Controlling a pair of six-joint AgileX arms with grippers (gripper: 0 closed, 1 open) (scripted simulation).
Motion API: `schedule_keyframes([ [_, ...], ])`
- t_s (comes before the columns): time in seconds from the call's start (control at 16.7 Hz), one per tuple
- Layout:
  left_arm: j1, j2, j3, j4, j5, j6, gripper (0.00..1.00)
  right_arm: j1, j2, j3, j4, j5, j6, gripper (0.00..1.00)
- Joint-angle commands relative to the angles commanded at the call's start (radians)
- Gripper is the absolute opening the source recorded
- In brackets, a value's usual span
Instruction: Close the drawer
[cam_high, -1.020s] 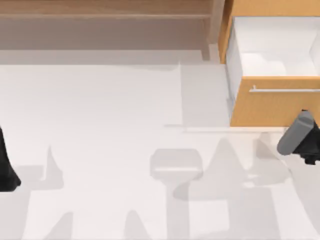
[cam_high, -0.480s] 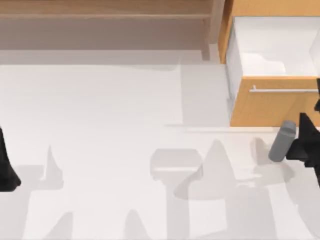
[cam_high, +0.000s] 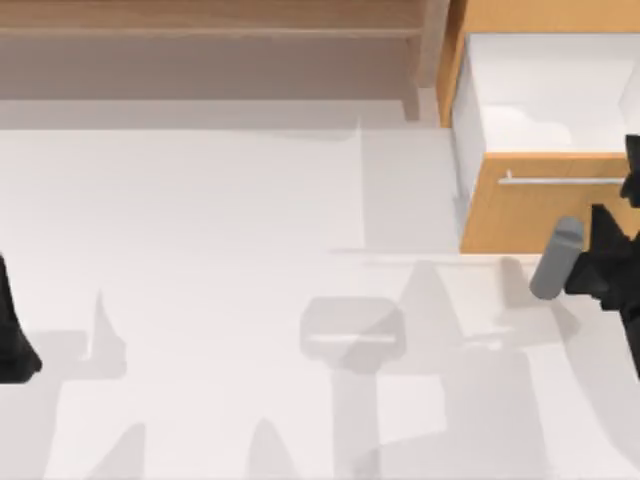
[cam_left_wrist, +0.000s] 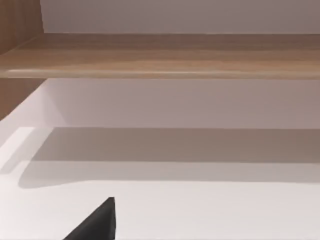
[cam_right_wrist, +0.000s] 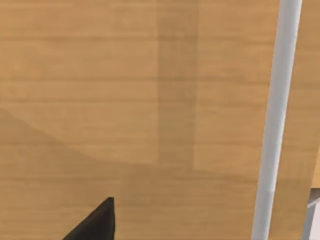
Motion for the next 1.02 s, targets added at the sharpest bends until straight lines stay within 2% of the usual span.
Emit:
schedule_keyframes([
  [0.24,0.000,0.000,0.000,0.000,0.000,0.000,1.00,-0.003,0.001,0.007,-0.006,-0.003,0.000,1.00],
  [1.02,0.000,0.000,0.000,0.000,0.000,0.000,1.00,-0.003,0.001,0.007,-0.006,-0.003,0.000,0.02],
])
